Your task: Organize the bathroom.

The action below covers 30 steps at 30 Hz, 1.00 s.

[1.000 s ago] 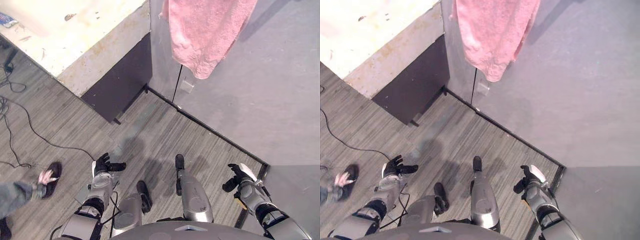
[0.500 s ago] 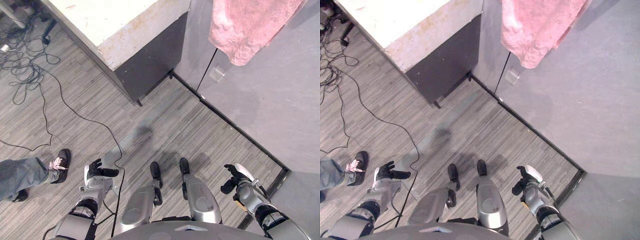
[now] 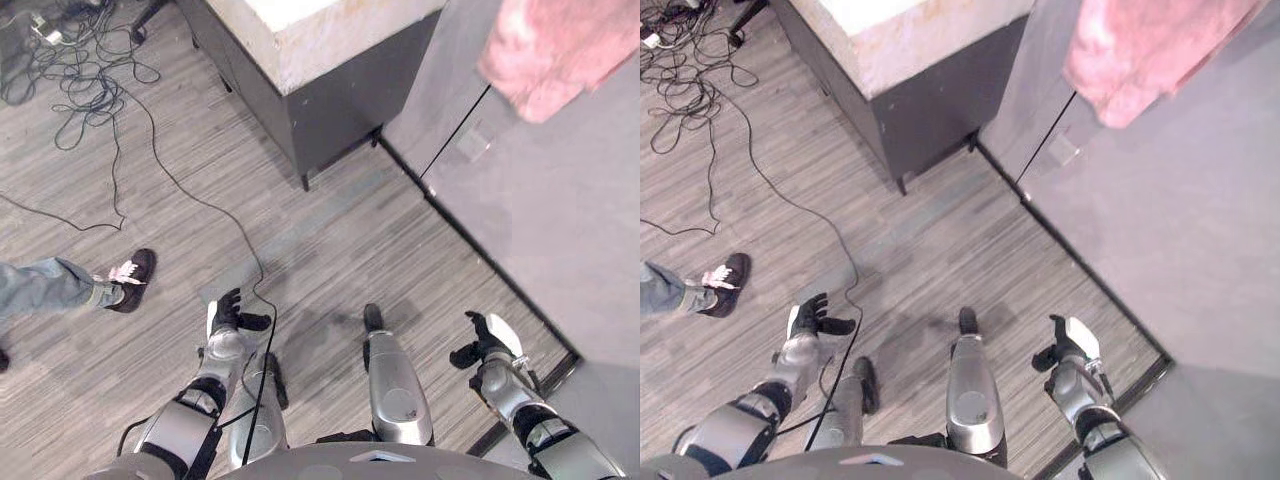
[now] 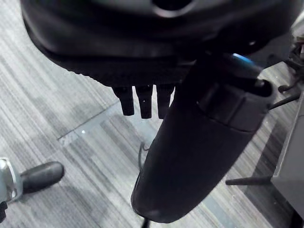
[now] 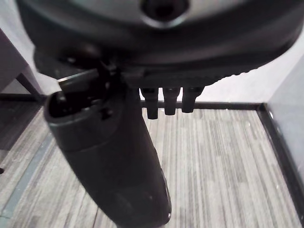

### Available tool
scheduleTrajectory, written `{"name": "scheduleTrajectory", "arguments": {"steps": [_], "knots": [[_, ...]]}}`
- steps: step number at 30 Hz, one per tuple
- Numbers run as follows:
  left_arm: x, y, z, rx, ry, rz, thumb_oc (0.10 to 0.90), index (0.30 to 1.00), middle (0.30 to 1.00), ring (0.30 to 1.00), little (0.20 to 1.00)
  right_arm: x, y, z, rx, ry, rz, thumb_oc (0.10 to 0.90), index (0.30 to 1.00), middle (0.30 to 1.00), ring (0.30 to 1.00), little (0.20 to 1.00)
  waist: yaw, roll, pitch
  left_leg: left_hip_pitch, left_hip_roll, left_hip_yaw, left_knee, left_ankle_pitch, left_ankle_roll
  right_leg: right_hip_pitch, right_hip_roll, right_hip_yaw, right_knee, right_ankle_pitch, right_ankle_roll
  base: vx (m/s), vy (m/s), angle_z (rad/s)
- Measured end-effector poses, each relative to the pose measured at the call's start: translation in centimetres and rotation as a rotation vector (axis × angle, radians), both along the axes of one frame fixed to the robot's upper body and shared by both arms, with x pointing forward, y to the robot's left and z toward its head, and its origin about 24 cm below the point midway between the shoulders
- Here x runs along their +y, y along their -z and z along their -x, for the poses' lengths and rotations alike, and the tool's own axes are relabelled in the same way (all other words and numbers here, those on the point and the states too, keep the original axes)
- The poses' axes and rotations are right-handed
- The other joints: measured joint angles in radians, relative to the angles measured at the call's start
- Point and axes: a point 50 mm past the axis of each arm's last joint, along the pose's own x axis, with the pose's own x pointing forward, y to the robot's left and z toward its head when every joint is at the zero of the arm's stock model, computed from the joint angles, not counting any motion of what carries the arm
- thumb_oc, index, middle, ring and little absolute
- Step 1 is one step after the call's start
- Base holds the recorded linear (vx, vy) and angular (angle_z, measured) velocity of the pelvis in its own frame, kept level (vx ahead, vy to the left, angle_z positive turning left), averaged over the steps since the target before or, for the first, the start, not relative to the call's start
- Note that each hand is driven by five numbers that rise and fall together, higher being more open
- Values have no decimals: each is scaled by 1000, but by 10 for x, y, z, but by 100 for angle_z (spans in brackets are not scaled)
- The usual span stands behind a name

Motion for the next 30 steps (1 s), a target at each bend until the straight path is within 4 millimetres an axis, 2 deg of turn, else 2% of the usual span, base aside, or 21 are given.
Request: {"name": "scheduleTrajectory", "arguments": {"steps": [2, 4, 5, 8, 9, 10, 11, 13, 16, 17, 19, 20, 21, 22, 23, 24, 25, 26, 27, 29, 30], "knots": [[-4, 1, 1, -2, -3, 5, 800, 900, 900, 900, 900, 0, 7, 12, 39, 12, -7, 800, 900, 900, 900, 900, -33, 37, -6, -31, -32, 38, 42, 11, 0, 27, -3, 82, -28, -34, -11, -4, 499, 89], [-2, 3, 5, 8, -8, 3, 800, 900, 900, 900, 900, -4, 11, 20, 77, 31, -7, 800, 900, 900, 900, 900, -16, 53, -8, -59, -38, 55, 134, -38, 33, 54, -41, 84, -55, 1, 52, 82, 280, 26], [3, 10, 16, 43, -21, -5, 800, 900, 900, 900, 900, -3, 9, 17, 63, 24, -6, 800, 900, 900, 900, 900, -1, 64, -13, -59, -51, 67, 163, -65, 42, 64, -55, 83, -72, 56, 22, 99, 194, -39], [31, 23, 48, 115, -108, -35, 800, 900, 900, 900, 900, 8, 3, 1, 51, -85, -5, 800, 900, 900, 900, 900, 81, 56, -13, -2, -23, 179, 142, -86, 68, 47, -58, -105, -103, 217, -8, 84, 84, -103], [43, 27, 63, 145, -165, -35, 800, 900, 900, 900, 900, 13, 0, -4, 53, -132, -9, 800, 900, 900, 900, 900, 103, 56, -13, 30, -10, 203, 102, -78, 69, 37, -8, -150, -76, 172, 6, 48, 7, -111], [51, 30, 75, 181, -192, -50, 800, 900, 900, 900, 900, 16, -2, -7, 39, -150, -16, 800, 900, 900, 900, 900, 99, 59, -19, 42, -7, 203, 60, -58, 73, 38, 44, -138, -47, 121, 6, 73, 18, -34], [63, 30, 82, 210, -210, -78, 800, 900, 900, 900, 900, 16, -3, -6, 31, -155, -21, 800, 900, 900, 900, 900, 85, 57, -25, 62, -32, 182, -55, 11, 76, 39, 144, -137, -8, 51, -6, 52, 14, 43], [74, 25, 76, 199, -208, -101, 800, 900, 900, 900, 900, 12, 0, -1, 53, -143, -13, 800, 900, 900, 900, 900, 64, 49, -27, 97, -86, 133, -239, 132, 54, 33, 235, -129, -29, -4, -67, 13, -11, 95], [73, 18, 62, 167, -173, -108, 800, 900, 900, 900, 900, -1, 4, 9, 103, -108, 20, 800, 900, 900, 900, 900, 60, 41, -23, 124, -160, 100, -360, 213, 74, 26, 249, -117, -74, -8, -82, 33, 9, 73], [66, 20, 60, 167, -162, -94, 800, 900, 900, 900, 900, -4, 5, 10, 100, -90, 39, 800, 900, 900, 900, 900, 48, 65, -16, 131, -177, 82, -369, 211, 70, 27, 248, -93, -54, 0, -99, 112, 46, 30], [62, 22, 61, 170, -162, -83, 800, 900, 900, 900, 900, 1, 8, 12, 97, -99, 18, 800, 900, 900, 900, 900, 43, 77, -17, 142, -173, 95, -356, 179, 6, 33, 269, -96, -30, -18, -131, 84, 7, -3], [62, 24, 65, 181, -162, -81, 800, 900, 900, 900, 900, 7, 12, 13, 98, -96, 3, 800, 900, 900, 900, 900, 49, 67, -15, 123, -169, 98, -276, 172, -47, 62, 275, -97, -41, -15, -175, 41, -1, -10], [60, 21, 58, 159, -155, -82, 800, 900, 900, 900, 900, 11, 14, 15, 101, -99, -11, 800, 900, 900, 900, 900, 46, 32, -10, 61, -176, 84, -126, 169, -60, 81, 241, -88, -45, -35, -207, 72, 49, -5], [56, 16, 48, 129, -139, -79, 800, 900, 900, 900, 900, 13, 17, 16, 114, -100, -14, 800, 900, 900, 900, 900, 53, 16, -4, -7, -170, 51, 20, 143, -36, 85, 227, -80, -41, -37, -208, 105, 159, -28], [50, 15, 43, 115, -121, -70, 800, 900, 900, 900, 900, 13, 18, 19, 118, -96, -16, 800, 900, 900, 900, 900, 64, 7, -1, -48, -80, 4, 133, 76, -13, 109, 234, -71, -51, -30, -202, 87, 151, -32], [50, 15, 43, 115, -121, -70, 800, 900, 900, 900, 900, 13, 18, 19, 118, -96, -16, 800, 900, 900, 900, 900, 64, 7, -1, -48, -80, 4, 133, 76, -13, 109, 234, -71, -51, -30, -202, 71, 316, -37], [49, 15, 42, 109, -114, -70, 800, 900, 900, 900, 900, 12, 18, 19, 104, -85, -24, 800, 900, 900, 900, 900, 50, 4, -4, 8, 46, -86, -3, 77, -41, 125, 250, -73, -49, -26, -192, 24, 204, -11], [49, 15, 42, 109, -114, -70, 800, 900, 900, 900, 900, 12, 18, 19, 104, -85, -24, 800, 900, 900, 900, 900, 50, 4, -4, 8, 46, -86, -3, 77, -41, 125, 250, -73, -49, -26, -192, -2, 507, -17], [44, 7, 27, 62, -87, -71, 800, 900, 900, 900, 900, 5, 12, 15, 66, -54, -13, 800, 900, 900, 900, 900, 38, 9, -5, 34, 125, -146, -120, 109, -93, 95, 247, -64, -28, -28, -181, -1, 421, -6], [33, -4, 6, 4, -31, -79, 800, 900, 900, 900, 900, -6, 6, 12, 41, -17, 9, 800, 900, 900, 900, 900, 39, 26, -3, 38, 150, -198, -187, 162, -145, 44, 237, -47, 15, -42, -152, 60, 536, -2], [27, -8, -2, -12, 1, -82, 800, 900, 900, 900, 900, -11, 2, 8, 35, -15, 31, 800, 900, 900, 900, 900, 42, 39, 3, 52, 146, -203, -208, 176, -129, 29, 227, -40, 31, -42, -138, 76, 446, -13]]}}
